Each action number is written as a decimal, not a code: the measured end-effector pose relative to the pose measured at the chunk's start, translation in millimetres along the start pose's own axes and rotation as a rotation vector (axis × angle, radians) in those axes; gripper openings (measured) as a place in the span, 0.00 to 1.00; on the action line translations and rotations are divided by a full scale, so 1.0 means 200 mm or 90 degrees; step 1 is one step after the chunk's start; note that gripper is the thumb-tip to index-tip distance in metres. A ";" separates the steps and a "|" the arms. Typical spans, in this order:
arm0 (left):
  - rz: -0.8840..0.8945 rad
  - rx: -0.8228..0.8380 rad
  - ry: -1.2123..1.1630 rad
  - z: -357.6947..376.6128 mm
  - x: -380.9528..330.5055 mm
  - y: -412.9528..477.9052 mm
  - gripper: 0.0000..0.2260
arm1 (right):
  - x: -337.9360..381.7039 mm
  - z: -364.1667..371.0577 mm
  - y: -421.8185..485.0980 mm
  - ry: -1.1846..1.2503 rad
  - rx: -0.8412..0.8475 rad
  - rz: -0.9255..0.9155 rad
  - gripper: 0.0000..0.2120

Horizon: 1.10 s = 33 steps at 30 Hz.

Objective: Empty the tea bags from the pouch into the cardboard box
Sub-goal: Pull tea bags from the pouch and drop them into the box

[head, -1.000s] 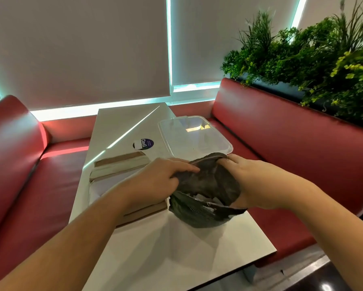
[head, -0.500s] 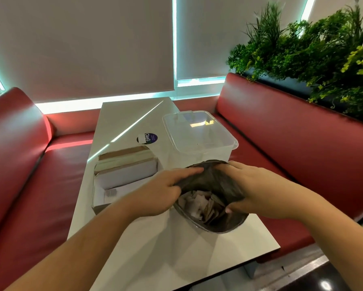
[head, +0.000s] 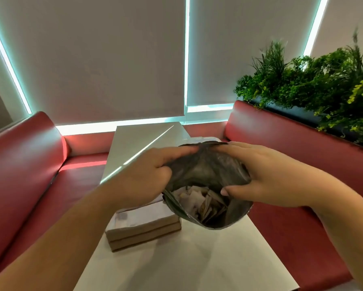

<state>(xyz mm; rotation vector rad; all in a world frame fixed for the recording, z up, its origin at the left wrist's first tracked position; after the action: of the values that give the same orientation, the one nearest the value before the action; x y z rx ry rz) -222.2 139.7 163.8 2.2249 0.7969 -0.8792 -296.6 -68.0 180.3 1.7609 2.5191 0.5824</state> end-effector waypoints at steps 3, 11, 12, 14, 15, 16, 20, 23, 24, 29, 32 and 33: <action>0.025 -0.028 0.060 -0.09 -0.02 -0.02 0.28 | 0.05 -0.01 0.07 0.000 -0.019 -0.023 0.34; 0.057 -0.181 0.186 -0.19 0.10 -0.10 0.25 | 0.16 0.18 0.25 0.029 -0.107 -0.046 0.28; 0.051 -0.202 0.193 -0.18 0.12 -0.10 0.25 | 0.16 0.21 0.27 0.036 -0.120 -0.037 0.29; 0.035 -0.243 0.202 -0.19 0.19 -0.08 0.25 | 0.15 0.28 0.33 0.092 -0.138 0.008 0.34; 0.035 -0.261 0.203 -0.20 0.22 -0.07 0.24 | 0.12 0.32 0.37 0.153 -0.134 0.049 0.38; 0.036 -0.276 0.202 -0.21 0.25 -0.07 0.24 | 0.09 0.36 0.41 0.246 -0.112 0.101 0.39; 0.018 -0.295 0.233 -0.22 0.38 -0.03 0.26 | 0.02 0.54 0.55 0.478 0.013 0.195 0.19; 0.009 -0.321 0.244 -0.22 0.47 0.01 0.27 | 0.03 0.63 0.65 0.491 -0.030 0.167 0.19; 0.009 -0.331 0.250 -0.23 0.50 0.02 0.27 | 0.02 0.65 0.68 0.486 -0.051 0.151 0.20; 0.060 -0.387 0.327 -0.29 0.60 0.12 0.28 | -0.05 0.67 0.84 0.413 -0.139 0.073 0.20; 0.151 -0.445 0.388 -0.32 0.59 0.17 0.26 | -0.07 0.67 0.92 0.435 -0.226 0.016 0.21; 0.187 -0.465 0.405 -0.33 0.59 0.18 0.25 | -0.08 0.68 0.93 0.437 -0.265 -0.018 0.21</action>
<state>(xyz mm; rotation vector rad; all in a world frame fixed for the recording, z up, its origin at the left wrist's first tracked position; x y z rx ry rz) -100.4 199.8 127.3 1.8542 0.8513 0.2737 -92.4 12.7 107.7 1.5393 2.4775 1.8153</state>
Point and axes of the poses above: each hand's wrist, its own y-axis towards the middle knuckle, its own z-axis out of the palm, x = y × z, the point moved 1 cm from there along y, towards the middle knuckle, and after that the axes turned 3 degrees about -x, right-handed, at the moved point
